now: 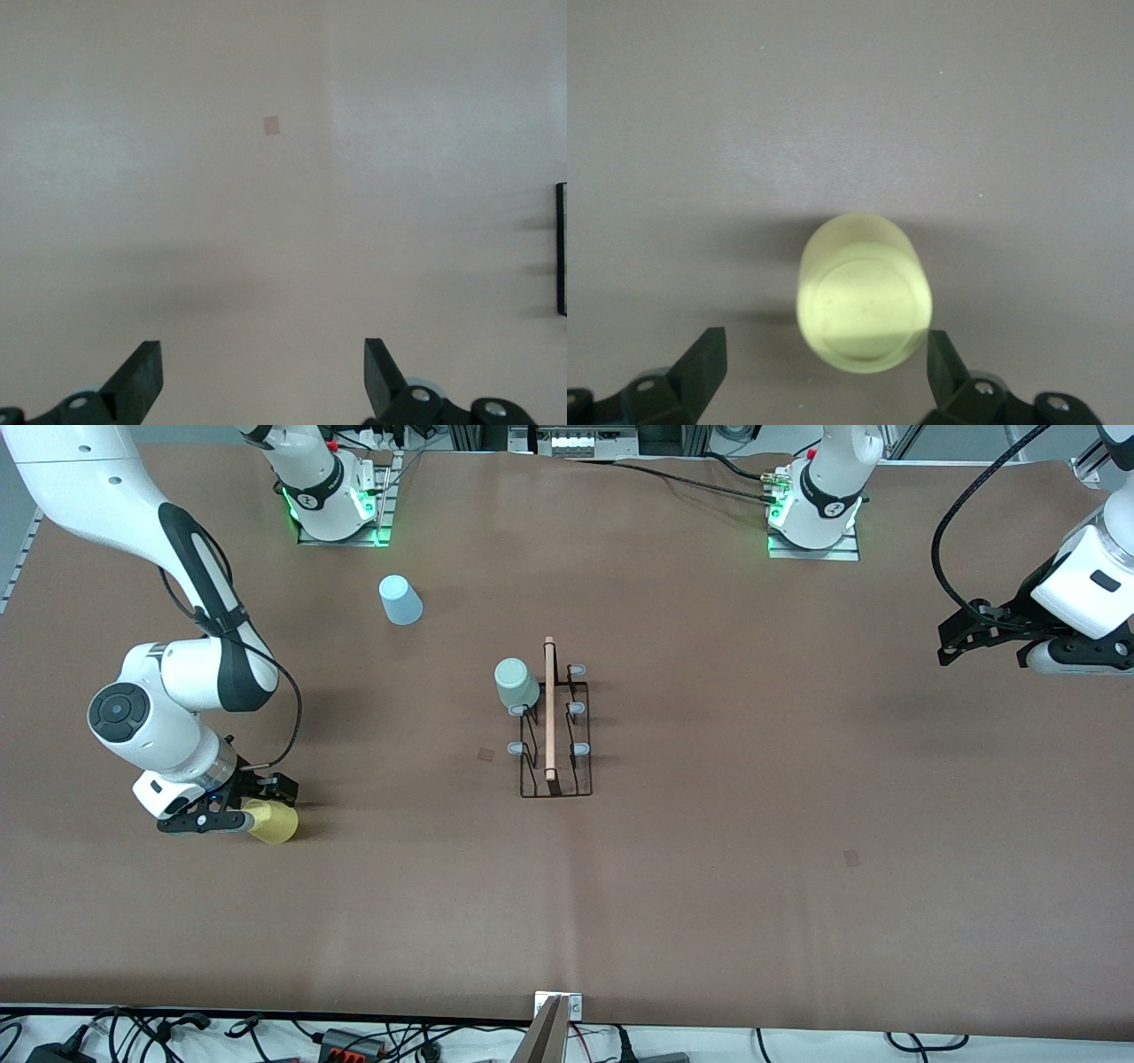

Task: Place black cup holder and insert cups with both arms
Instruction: 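Grasp the yellow cup with the right gripper and lift it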

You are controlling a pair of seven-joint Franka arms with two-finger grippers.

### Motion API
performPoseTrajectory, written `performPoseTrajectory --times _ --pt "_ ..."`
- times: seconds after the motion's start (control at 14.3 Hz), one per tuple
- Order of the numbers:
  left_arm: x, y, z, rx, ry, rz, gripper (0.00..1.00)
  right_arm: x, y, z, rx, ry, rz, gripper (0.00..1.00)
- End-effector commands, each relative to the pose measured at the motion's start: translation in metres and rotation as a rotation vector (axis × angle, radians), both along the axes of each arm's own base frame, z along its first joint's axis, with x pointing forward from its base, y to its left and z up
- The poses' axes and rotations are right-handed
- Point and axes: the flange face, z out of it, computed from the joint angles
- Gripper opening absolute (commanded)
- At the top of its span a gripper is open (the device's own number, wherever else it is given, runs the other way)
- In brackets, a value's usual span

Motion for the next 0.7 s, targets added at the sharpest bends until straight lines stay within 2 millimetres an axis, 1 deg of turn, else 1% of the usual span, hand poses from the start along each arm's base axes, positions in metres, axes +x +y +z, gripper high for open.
performPoseTrajectory --times 0.0,0.14,0.21,0.28,0.42,0.63 --pt "-0.001 0.001 0.004 -0.018 0.007 -0.009 1.00 0.004 -0.013 -0.004 -0.016 -0.023 0.035 1.00" --pt "-0.001 0.001 0.004 -0.020 0.010 -0.009 1.00 0.005 -0.016 -0.008 -0.005 -0.028 0.019 1.00" --pt "-0.002 0.001 0.003 -0.019 0.019 -0.009 1.00 0.004 -0.021 -0.013 -0.001 -0.023 0.008 1.00" --pt "-0.003 0.000 0.003 -0.022 0.022 -0.010 1.00 0.005 -0.023 -0.015 0.001 -0.041 0.004 1.00" --pt "-0.003 -0.005 0.004 -0.022 0.019 -0.019 1.00 0.007 -0.023 -0.022 0.005 -0.057 0.007 1.00" --pt "-0.002 -0.003 0.004 -0.025 0.019 -0.014 1.00 0.007 -0.024 -0.023 0.005 -0.057 0.004 1.00"
